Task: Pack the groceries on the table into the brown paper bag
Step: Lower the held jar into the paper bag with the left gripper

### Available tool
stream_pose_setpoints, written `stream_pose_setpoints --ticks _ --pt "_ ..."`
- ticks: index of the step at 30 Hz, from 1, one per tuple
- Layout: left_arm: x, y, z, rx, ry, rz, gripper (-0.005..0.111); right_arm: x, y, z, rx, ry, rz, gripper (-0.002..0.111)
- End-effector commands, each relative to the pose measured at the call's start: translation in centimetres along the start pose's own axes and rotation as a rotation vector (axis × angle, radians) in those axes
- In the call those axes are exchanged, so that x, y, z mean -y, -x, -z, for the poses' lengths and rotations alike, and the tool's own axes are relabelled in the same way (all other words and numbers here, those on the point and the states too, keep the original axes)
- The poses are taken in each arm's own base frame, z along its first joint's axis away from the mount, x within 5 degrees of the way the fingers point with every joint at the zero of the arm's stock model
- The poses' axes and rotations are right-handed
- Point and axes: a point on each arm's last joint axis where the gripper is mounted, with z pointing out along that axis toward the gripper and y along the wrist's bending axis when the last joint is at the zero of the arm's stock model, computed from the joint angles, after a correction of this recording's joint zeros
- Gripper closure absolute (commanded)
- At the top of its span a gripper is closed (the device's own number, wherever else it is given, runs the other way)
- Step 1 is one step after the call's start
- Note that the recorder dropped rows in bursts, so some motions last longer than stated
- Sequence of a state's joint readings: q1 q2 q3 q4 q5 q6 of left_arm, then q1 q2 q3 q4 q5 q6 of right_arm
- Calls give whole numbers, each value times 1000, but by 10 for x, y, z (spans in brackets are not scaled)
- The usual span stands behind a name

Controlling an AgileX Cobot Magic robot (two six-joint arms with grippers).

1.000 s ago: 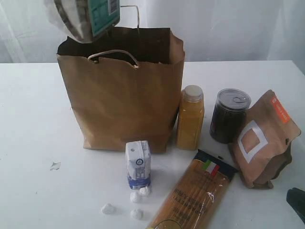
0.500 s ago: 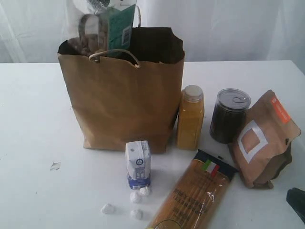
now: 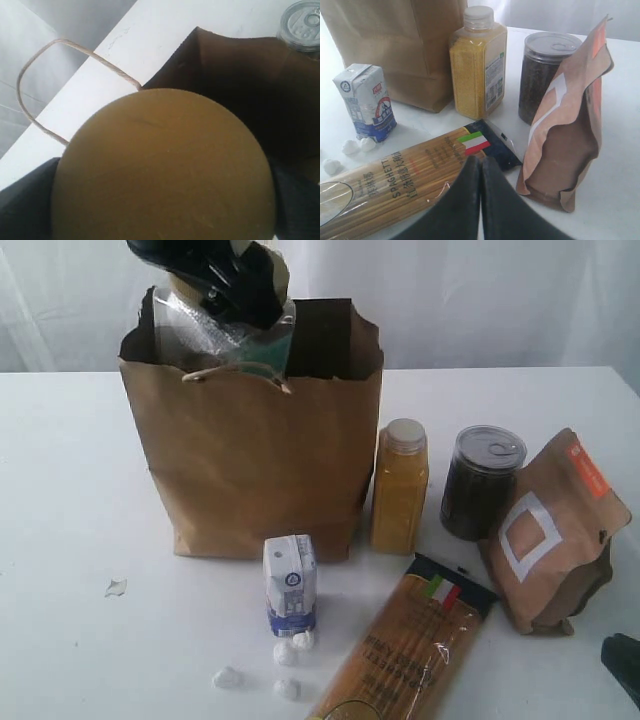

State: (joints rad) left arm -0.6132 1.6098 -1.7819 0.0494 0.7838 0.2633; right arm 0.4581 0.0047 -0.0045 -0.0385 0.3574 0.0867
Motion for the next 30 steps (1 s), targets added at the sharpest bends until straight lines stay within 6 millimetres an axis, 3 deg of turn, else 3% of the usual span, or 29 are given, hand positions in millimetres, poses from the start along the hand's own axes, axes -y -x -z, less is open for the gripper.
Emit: stream_pose_setpoints --ticks 1,5,13,30 --pt "-4 -6 -4 -1 6 22 107 0 0 0 16 3 -2 108" --pt "-4 -8 -8 -26 -7 30 96 0 0 0 16 3 -2 108" --pt "-4 -10 -8 -41 -13 69 43 0 0 0 16 3 -2 108" --pt "-9 -16 -7 -107 58 208 41 0 0 0 16 3 -2 108"
